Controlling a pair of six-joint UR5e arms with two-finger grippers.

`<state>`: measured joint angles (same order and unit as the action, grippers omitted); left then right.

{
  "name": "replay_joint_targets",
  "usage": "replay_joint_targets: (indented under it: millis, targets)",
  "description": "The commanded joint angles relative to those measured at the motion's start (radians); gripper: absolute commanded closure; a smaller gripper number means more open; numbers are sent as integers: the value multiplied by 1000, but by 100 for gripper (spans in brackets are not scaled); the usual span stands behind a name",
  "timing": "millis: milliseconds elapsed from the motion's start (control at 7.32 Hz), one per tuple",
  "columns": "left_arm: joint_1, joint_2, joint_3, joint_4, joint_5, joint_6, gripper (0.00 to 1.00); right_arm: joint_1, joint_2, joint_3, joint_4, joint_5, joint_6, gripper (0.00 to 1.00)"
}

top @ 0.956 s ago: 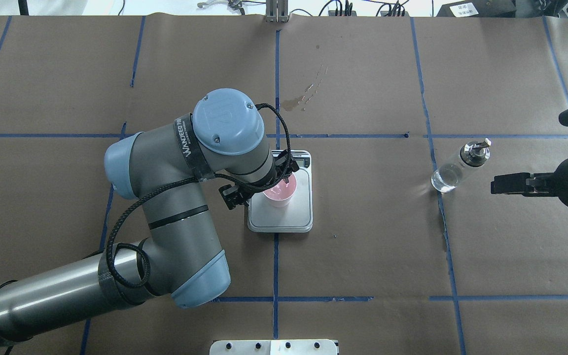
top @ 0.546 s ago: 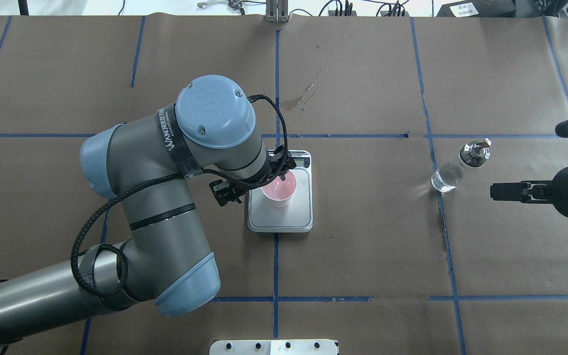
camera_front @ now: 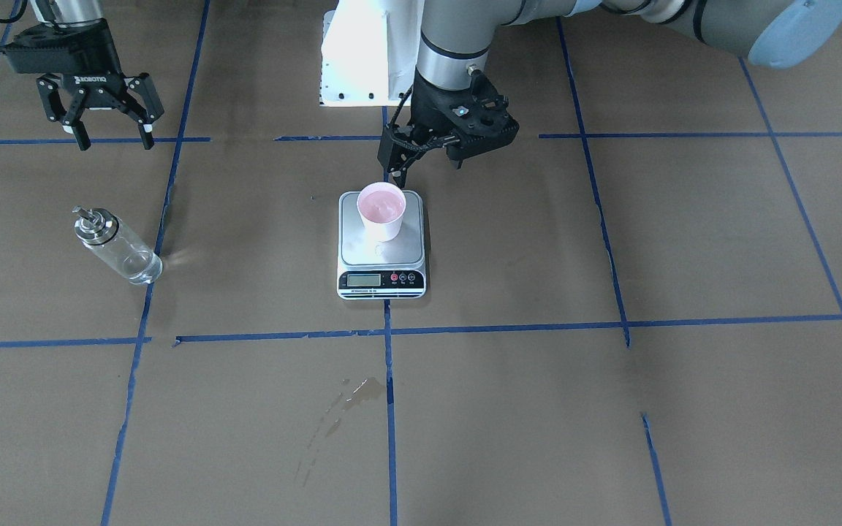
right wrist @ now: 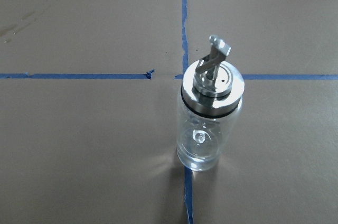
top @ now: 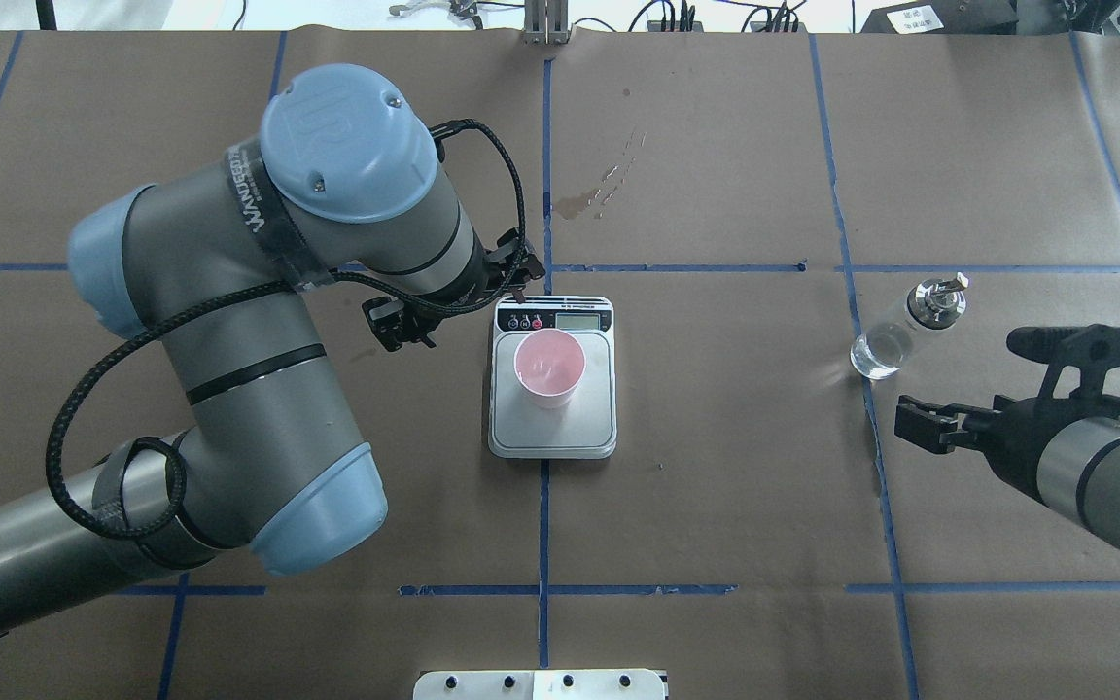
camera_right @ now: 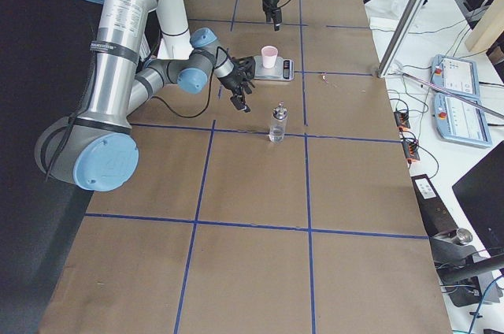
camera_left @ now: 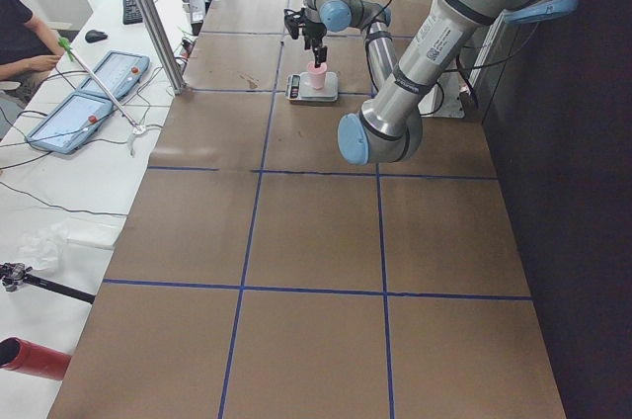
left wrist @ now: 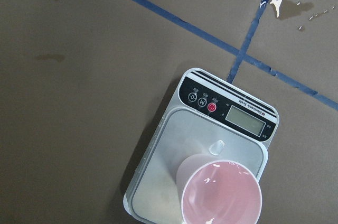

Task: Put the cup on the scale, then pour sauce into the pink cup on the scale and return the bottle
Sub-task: 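Release the cup and withdraw the left gripper while the right gripper reaches the bottle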

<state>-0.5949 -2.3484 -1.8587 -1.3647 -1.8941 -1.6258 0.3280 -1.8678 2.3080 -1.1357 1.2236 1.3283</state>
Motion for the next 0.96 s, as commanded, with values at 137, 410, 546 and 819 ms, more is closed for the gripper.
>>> replay_joint_targets:
  millis: [137, 410, 546, 819]
  targets:
    - [-72, 79, -66, 1, -2, 103, 0, -122, 7, -206, 174, -336, -1, 0]
    - [-107, 99, -76, 3, -2, 167, 0, -125, 24, -269, 233, -370, -23, 0]
    - [-133, 148, -109, 10, -2, 225, 0, -124, 74, -321, 240, -419, -43, 0]
    - [-170, 231, -174, 56, 0, 387, 0, -124, 87, -358, 241, -433, -54, 0]
